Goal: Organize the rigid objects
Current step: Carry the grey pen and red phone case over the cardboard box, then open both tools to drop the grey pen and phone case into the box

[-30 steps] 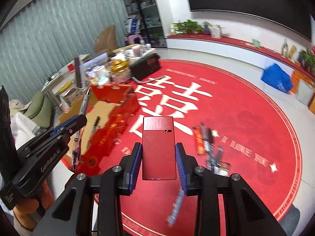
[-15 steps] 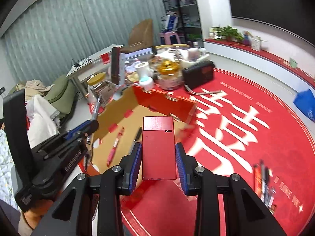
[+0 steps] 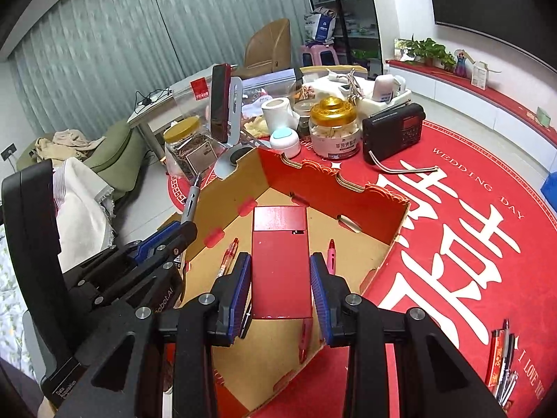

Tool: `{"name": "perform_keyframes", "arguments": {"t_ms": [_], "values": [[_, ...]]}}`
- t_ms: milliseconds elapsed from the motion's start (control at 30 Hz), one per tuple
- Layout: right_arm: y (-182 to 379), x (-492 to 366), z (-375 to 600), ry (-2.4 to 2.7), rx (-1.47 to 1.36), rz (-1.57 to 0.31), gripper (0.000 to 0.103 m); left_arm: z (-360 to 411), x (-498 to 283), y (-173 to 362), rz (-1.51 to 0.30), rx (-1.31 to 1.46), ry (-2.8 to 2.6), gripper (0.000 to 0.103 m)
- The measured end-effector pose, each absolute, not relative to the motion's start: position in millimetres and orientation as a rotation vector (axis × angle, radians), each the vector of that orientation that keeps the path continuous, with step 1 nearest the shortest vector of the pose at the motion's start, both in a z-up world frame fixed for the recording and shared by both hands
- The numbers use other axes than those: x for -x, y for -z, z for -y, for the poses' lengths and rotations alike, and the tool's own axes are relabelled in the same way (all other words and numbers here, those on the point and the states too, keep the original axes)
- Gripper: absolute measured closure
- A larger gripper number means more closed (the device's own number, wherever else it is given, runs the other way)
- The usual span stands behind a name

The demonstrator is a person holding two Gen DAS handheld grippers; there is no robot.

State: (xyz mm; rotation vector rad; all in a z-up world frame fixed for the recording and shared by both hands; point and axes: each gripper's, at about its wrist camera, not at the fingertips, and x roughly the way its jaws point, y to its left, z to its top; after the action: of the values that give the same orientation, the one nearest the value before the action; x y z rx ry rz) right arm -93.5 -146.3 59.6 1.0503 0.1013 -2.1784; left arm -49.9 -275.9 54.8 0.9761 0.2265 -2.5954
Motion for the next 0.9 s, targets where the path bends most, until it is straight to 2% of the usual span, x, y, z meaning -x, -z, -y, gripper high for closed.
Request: {"name": "perform_keyframes", "arguments": {"t_ms": [900], "values": [[-27,120,157,2.186,-1.137,-0.131,0.068,280,84,-23,-0.216,-1.091,2.552,0.093]]}}
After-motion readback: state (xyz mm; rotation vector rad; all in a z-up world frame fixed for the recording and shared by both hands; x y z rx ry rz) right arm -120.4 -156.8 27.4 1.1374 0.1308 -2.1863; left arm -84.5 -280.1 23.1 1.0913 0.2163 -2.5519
